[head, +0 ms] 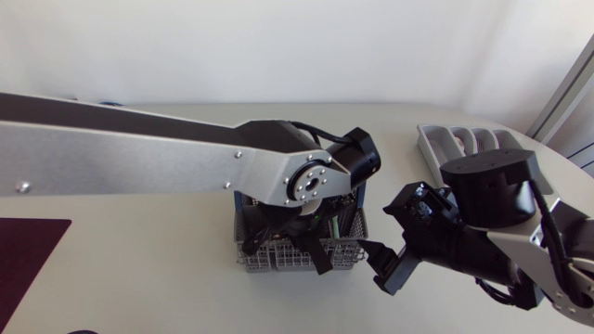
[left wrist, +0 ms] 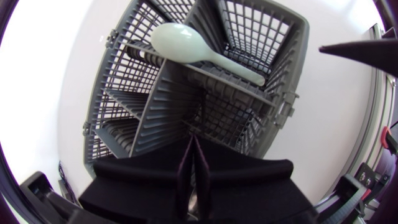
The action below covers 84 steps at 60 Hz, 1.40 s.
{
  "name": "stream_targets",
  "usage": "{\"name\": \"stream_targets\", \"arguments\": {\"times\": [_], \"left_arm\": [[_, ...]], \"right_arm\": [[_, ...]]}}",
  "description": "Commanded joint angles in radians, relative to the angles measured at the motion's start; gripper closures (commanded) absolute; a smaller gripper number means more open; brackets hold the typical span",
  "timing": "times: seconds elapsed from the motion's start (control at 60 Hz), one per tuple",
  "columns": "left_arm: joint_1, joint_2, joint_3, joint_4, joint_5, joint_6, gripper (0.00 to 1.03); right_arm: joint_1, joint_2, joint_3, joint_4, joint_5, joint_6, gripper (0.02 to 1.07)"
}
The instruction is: Sort the cutlery from the basket into the organizer compartments.
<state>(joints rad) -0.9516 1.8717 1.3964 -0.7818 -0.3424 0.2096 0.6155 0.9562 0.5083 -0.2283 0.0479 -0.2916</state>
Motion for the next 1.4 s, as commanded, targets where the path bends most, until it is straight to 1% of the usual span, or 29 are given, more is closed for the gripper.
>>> {"name": "stream_targets", "arguments": {"times": [0.0,0.2,0.3,0.517,0.617,0.7,0.817,0.883,0.9,0.917,1.033,1.067,1.133,1.183,1.267,1.3,1.333,1.383], "left_arm": [[0.002,-0.075,-0.036,0.033,-0.021,0.025,1.00],[0.014,-0.129,-0.036,0.067,-0.021,0.028,1.00],[0.020,-0.128,-0.033,0.067,-0.021,0.031,1.00],[0.053,-0.092,-0.069,0.122,-0.020,0.030,1.00],[0.063,-0.092,-0.114,0.171,-0.020,0.028,1.00],[0.066,-0.091,-0.189,0.259,-0.020,0.028,1.00],[0.080,-0.092,-0.255,0.348,-0.020,0.024,1.00],[0.103,-0.106,-0.263,0.368,0.017,0.011,1.00],[0.116,-0.115,-0.263,0.368,0.059,0.007,1.00],[0.132,-0.135,-0.263,0.368,0.126,-0.007,1.00],[0.195,-0.178,-0.255,0.380,0.286,-0.075,0.99],[0.205,-0.186,-0.258,0.389,0.321,-0.093,0.98],[0.212,-0.203,-0.274,0.418,0.353,-0.115,0.97],[0.206,-0.218,-0.297,0.457,0.353,-0.122,0.96],[0.186,-0.247,-0.353,0.553,0.344,-0.131,0.95],[0.172,-0.255,-0.376,0.592,0.326,-0.133,0.92],[0.151,-0.261,-0.402,0.636,0.279,-0.133,0.92],[0.128,-0.266,-0.427,0.671,0.243,-0.133,0.91]], "right_arm": [[0.003,0.010,-0.021,0.015,0.006,-0.004,0.14],[-0.002,0.007,-0.010,0.014,0.007,-0.003,0.14],[0.000,0.000,-0.010,0.012,0.009,-0.003,0.14],[0.001,0.004,-0.014,0.015,0.026,-0.007,0.14],[0.001,0.004,-0.014,0.015,0.027,-0.007,0.14],[0.000,0.009,-0.014,0.018,0.027,-0.009,0.14],[0.000,0.018,-0.017,0.027,0.027,-0.012,0.14],[0.000,0.023,-0.021,0.033,0.027,-0.012,0.14],[0.000,0.024,-0.022,0.037,0.027,-0.014,0.14],[0.000,0.027,-0.027,0.043,0.027,-0.014,0.14],[0.000,0.035,-0.030,0.047,0.027,-0.014,0.14],[0.000,0.035,-0.030,0.047,0.027,-0.014,0.14],[0.000,0.036,-0.028,0.049,0.027,-0.014,0.14],[0.000,0.038,-0.028,0.052,0.027,-0.014,0.14],[0.000,0.047,-0.030,0.057,0.027,-0.014,0.14],[0.000,0.047,-0.030,0.058,0.027,-0.014,0.14],[0.000,0.049,-0.028,0.058,0.027,-0.014,0.14],[0.000,0.049,-0.028,0.058,0.027,-0.014,0.14]]}}
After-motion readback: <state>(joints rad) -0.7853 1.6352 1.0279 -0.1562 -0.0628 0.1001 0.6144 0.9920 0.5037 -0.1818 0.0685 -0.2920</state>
